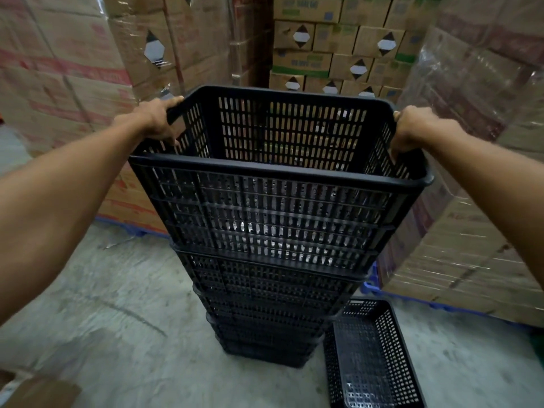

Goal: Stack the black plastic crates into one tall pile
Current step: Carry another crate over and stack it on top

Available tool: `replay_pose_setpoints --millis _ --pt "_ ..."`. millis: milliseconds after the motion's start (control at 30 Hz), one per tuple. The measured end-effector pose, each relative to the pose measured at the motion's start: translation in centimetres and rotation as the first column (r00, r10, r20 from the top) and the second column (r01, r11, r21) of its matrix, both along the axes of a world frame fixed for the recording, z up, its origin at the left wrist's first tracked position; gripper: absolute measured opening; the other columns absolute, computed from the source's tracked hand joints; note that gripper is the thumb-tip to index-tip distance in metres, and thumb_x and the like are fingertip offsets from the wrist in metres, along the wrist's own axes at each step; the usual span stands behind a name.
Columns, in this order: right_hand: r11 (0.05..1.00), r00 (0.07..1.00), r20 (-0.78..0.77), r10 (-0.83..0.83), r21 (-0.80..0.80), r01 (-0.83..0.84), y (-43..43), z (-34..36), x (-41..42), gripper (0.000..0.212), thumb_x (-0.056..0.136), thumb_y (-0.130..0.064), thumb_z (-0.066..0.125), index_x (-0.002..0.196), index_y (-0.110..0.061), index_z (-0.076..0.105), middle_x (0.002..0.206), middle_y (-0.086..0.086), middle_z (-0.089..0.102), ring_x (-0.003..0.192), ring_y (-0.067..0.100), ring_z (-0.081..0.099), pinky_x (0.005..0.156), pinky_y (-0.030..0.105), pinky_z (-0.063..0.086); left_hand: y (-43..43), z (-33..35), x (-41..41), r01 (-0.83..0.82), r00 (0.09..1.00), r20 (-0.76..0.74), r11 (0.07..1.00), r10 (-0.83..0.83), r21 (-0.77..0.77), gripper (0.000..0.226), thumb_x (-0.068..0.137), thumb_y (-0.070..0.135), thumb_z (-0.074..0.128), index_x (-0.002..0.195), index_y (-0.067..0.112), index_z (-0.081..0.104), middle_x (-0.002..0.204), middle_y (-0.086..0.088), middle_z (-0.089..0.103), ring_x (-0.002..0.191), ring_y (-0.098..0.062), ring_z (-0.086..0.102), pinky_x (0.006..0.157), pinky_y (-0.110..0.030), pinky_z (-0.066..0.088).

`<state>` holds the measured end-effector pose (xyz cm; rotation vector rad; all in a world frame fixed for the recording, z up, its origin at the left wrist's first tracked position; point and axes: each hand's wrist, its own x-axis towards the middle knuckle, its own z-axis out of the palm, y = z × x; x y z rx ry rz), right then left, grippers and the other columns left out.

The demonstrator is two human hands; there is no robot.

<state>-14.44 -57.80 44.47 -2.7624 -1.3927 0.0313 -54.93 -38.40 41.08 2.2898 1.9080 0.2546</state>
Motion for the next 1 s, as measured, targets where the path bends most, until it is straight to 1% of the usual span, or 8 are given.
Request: replay_pose_setpoints --millis 200,367,533,600,667,767,900,1000 --pt "0.994 0.999 -0.039 -0.025 0.106 0.029 -1.1 -1.6 1.0 0.059 0.068 -0.016 0.084 0.119 0.0 0.058 0.114 0.025 0.061 0.104 0.041 0.062 0.079 0.04 0.052 0.2 -0.3 0.8 0.006 0.999 -0.033 1.0 -0.005 0.018 0.105 0.071 0.015 0.082 0.151 0.044 0.02 0.142 -0.024 0.046 0.129 -0.045 0.044 0.107 -0.05 0.042" --pt "0.962 0.996 -0.08 -0.039 0.268 0.059 -1.3 -2.9 0.7 0.041 0.074 -0.008 0.074 0.113 -0.003 0.062 0.112 0.023 0.061 0.102 0.042 0.062 0.085 0.046 0.054 0.1 -0.8 0.8 0.03 0.999 -0.045 0.998 -0.028 0.048 0.101 0.074 0.016 0.081 0.153 0.034 0.021 0.141 -0.024 0.049 0.129 -0.044 0.045 0.107 -0.047 0.041" --pt "0.958 0.997 -0.008 -0.074 0.278 0.073 -1.8 -3.2 0.9 0.043 0.075 -0.009 0.074 0.116 -0.004 0.063 0.114 0.024 0.061 0.106 0.043 0.061 0.088 0.047 0.052 -0.2 -0.9 1.3 0.028 0.999 -0.027 0.997 -0.026 0.075 0.096 0.076 0.014 0.079 0.153 0.03 0.024 0.139 -0.025 0.051 0.128 -0.043 0.047 0.105 -0.045 0.043" --pt "0.963 0.995 0.064 -0.073 0.263 0.054 -1.8 -3.3 0.8 0.044 0.078 -0.016 0.073 0.119 -0.004 0.061 0.114 0.025 0.062 0.106 0.042 0.061 0.087 0.046 0.051 -0.3 -1.1 1.2 0.013 1.0 -0.022 0.998 -0.011 0.067 0.095 0.077 0.014 0.077 0.153 0.034 0.023 0.139 -0.024 0.051 0.125 -0.043 0.05 0.102 -0.045 0.045" --pt "0.967 0.988 0.147 -0.047 0.255 0.008 -1.5 -3.4 0.7 0.046 0.08 -0.022 0.071 0.122 -0.006 0.061 0.113 0.025 0.063 0.104 0.042 0.062 0.085 0.045 0.052 -0.5 -1.2 1.2 0.0 1.0 -0.021 0.998 0.002 0.069 0.09 0.079 0.019 0.073 0.151 0.04 0.023 0.135 -0.023 0.053 0.118 -0.043 0.055 0.095 -0.046 0.05" --pt "0.97 0.982 0.186 0.007 0.239 -0.052 -1.0 -3.7 1.0 0.045 0.08 -0.024 0.069 0.12 -0.005 0.062 0.115 0.023 0.059 0.102 0.041 0.061 0.08 0.044 0.051 -0.9 -1.7 1.4 -0.033 0.993 -0.109 0.993 0.045 0.11 0.086 0.08 0.033 0.069 0.148 0.047 0.018 0.127 -0.023 0.057 0.107 -0.044 0.061 0.084 -0.047 0.054" --pt "0.97 0.98 0.178 0.085 0.209 -0.122 -0.8 -4.3 1.1 0.039 0.082 -0.021 0.064 0.116 -0.003 0.058 0.118 0.02 0.058 0.104 0.039 0.06 0.071 0.04 0.046 -1.3 -2.3 1.9 -0.019 0.964 -0.259 0.993 0.05 0.119 0.091 0.081 0.042 0.065 0.153 0.041 0.009 0.125 -0.026 0.059 0.107 -0.043 0.062 0.082 -0.045 0.052" --pt "0.944 0.966 0.195 0.167 0.252 -0.214 -0.9 -4.2 0.7 0.049 0.085 -0.022 0.061 0.13 -0.007 0.052 0.138 0.016 0.051 0.116 0.038 0.056 0.079 0.044 0.051 -2.2 -2.0 2.0 -0.042 0.951 -0.301 0.994 0.071 0.1 0.094 0.082 0.045 0.065 0.155 0.036 0.005 0.138 -0.023 0.048 0.121 -0.04 0.054 0.09 -0.047 0.048"
